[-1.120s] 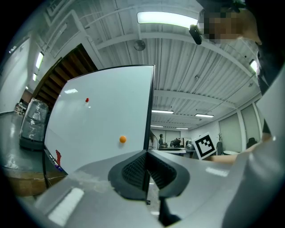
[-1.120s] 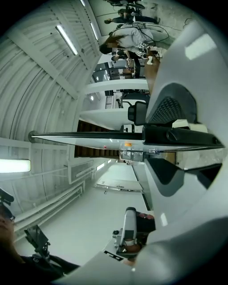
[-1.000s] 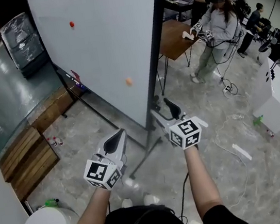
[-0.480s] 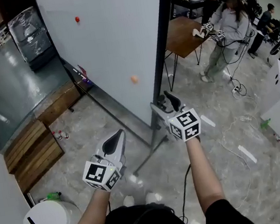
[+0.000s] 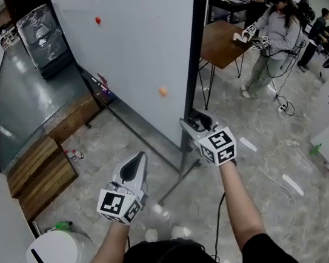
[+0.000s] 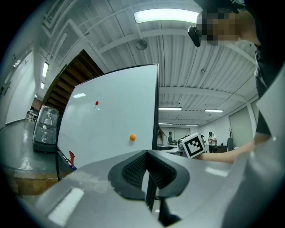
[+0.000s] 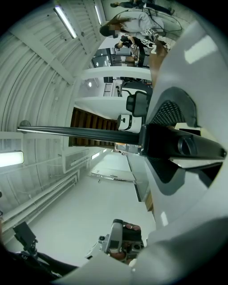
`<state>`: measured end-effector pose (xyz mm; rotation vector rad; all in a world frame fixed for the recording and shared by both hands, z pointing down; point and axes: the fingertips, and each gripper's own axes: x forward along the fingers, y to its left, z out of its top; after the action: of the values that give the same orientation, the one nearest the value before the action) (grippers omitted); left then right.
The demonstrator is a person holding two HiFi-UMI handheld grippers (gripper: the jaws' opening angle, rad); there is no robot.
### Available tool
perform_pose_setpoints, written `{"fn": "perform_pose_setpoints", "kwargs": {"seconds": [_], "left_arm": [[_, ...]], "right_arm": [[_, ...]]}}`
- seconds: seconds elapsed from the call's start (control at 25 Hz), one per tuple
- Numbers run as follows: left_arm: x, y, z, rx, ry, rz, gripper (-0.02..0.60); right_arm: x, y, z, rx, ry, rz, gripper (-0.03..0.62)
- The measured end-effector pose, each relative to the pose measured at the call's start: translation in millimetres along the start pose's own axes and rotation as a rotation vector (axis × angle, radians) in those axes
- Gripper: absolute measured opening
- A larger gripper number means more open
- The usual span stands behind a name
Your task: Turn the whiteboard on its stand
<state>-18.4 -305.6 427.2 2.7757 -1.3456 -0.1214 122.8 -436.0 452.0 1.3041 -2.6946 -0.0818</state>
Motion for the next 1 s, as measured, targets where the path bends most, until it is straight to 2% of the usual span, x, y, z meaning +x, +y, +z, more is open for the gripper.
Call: {"fn": "perform_pose_setpoints", "kwargs": {"seconds": [0.28, 0.6, 1.0], "left_arm": [[-9.4, 6.1, 0.8, -0.003, 0.003, 0.01, 0.003], [-11.3, -7.2, -0.3, -0.002, 0.006, 0.009, 0.003], [-15.2, -7.4, -0.9, -0.006, 0.012, 0.027, 0.003]], "right_arm": [[7.6, 7.8, 3.6, -0.003, 0.012, 0.048, 0.213], [2.0, 5.1, 4.8, 0.054, 0.006, 0.061, 0.199], [-2.3, 3.3, 5.2, 0.06, 0.022, 0.059, 0.198]]}}
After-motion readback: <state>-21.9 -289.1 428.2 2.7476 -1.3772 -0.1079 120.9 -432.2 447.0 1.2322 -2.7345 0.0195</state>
